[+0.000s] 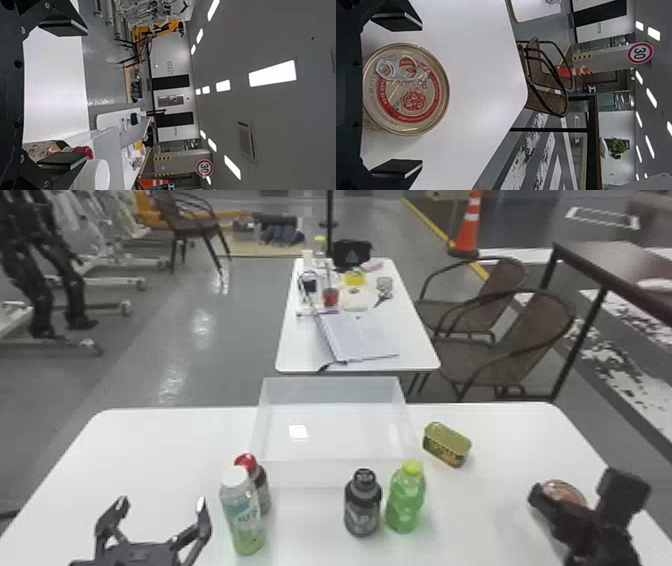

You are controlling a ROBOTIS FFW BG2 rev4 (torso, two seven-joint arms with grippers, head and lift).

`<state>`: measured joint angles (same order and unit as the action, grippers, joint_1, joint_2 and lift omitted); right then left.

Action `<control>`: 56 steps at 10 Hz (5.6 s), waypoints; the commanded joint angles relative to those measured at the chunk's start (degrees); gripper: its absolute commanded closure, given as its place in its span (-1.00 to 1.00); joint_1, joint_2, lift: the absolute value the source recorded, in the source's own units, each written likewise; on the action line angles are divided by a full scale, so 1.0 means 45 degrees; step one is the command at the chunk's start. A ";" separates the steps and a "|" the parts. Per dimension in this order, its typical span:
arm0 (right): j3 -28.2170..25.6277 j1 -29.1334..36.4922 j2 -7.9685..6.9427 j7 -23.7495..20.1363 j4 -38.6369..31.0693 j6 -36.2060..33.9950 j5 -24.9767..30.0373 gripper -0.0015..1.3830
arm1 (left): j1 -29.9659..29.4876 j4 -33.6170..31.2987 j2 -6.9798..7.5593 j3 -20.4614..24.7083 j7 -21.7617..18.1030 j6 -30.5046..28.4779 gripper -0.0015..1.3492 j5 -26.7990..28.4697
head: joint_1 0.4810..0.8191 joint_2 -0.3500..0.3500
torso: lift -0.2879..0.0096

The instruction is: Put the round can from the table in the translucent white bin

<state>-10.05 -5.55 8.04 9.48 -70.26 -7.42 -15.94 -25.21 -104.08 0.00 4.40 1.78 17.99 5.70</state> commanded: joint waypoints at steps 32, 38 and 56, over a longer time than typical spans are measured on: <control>0.4090 -0.5251 -0.0615 -0.5778 -0.0950 -0.3996 -0.2180 0.52 | 0.0504 0.0746 -0.0033 -0.0295 -0.0201 0.0220 -0.72 -0.0506 | -0.60 0.00 | 0.26; 0.5398 -0.6442 -0.0576 -0.8805 0.2078 -0.4699 -0.2356 0.52 | 0.0641 0.0844 -0.0033 -0.0432 -0.0201 0.0122 -0.72 -0.0565 | -0.60 0.00 | 0.26; 0.3972 -0.3258 -0.0440 -0.6246 -0.2727 -0.3410 -0.1555 -0.76 | 0.0680 0.0825 -0.0033 -0.0471 -0.0201 0.0279 -0.72 -0.0428 | -0.60 0.00 | 0.26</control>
<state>8.99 -23.72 6.02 -19.07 -78.02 -23.67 -23.69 -22.16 -100.24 0.00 2.29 0.82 19.19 3.55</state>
